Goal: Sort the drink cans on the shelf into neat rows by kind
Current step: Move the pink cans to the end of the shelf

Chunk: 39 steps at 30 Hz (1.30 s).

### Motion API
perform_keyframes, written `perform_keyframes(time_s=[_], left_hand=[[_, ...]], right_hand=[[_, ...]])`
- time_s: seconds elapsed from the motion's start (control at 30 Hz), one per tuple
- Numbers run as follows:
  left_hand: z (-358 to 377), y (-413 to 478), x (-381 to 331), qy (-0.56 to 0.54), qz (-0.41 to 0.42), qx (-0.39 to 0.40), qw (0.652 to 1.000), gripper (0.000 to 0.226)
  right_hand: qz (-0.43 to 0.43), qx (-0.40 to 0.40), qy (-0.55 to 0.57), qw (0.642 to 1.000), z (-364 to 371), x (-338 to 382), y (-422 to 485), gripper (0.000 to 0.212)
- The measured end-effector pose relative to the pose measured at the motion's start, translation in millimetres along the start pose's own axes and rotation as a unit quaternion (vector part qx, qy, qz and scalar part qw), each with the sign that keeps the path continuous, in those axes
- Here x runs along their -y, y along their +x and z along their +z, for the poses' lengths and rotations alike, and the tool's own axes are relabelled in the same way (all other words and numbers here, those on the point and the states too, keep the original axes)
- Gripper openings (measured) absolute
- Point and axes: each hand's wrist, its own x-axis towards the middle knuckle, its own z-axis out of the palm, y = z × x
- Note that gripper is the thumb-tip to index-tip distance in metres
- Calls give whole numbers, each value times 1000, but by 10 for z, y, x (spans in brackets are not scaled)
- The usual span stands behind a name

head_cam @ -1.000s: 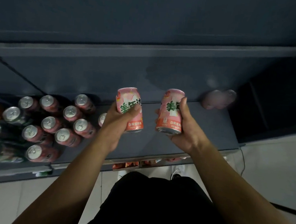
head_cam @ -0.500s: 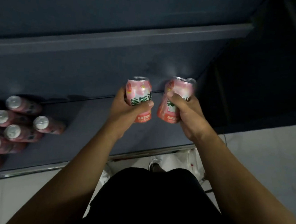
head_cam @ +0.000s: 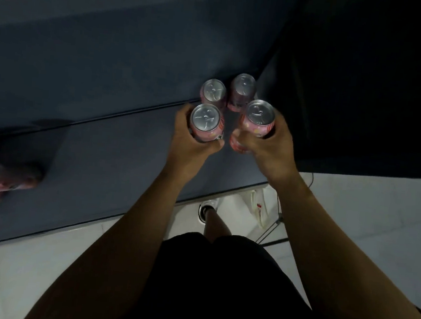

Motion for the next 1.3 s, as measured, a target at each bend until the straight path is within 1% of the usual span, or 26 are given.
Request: perform_keyframes(time_s=[0.13,0.23,0.33,0.4,0.5,0.67,0.8,0.9,1.0,1.1,1.17,1.27,1.3], left_hand=[[192,99,262,16,-4,-14,1000,83],[291,145,374,22,-11,-37,999,81],[397,177,426,26,-22,-51,998,79],[458,220,429,30,-13,-66,997,79],[505,326,463,49,10,-83,995,81],[557,413,486,45,1,-73,996,80],[585,444,585,27,-9,-66,997,82],[600,448,623,14,-15,-65,998,77],[589,441,634,17,-2,-58,998,76],[558,426,636,26,11,-35,999,78],[520,410,613,30,16,-14,999,82],[437,341,511,43,30,14,999,86],[404,297,478,58,34,24,997,86]], right_hand=[[32,-48,-9,998,-35,-293,122,60],[36,-62,-19,997,7,-459,226,67],[26,-59,-21,998,31,-549,357,57],[2,-60,-27,998,48,-558,435,50],[-24,-65,-34,997,73,-564,525,48],[-30,-42,-30,998,163,-577,655,48],[-22,-49,-73,996,135,-598,659,52],[-25,-36,-99,994,97,-604,677,56],[-26,-29,-121,992,94,-581,680,56],[-27,-22,-133,991,71,-568,663,57],[-12,-12,-154,988,52,-542,642,63],[16,-13,-209,978,55,-470,570,83],[15,-16,-237,971,53,-449,539,85]])
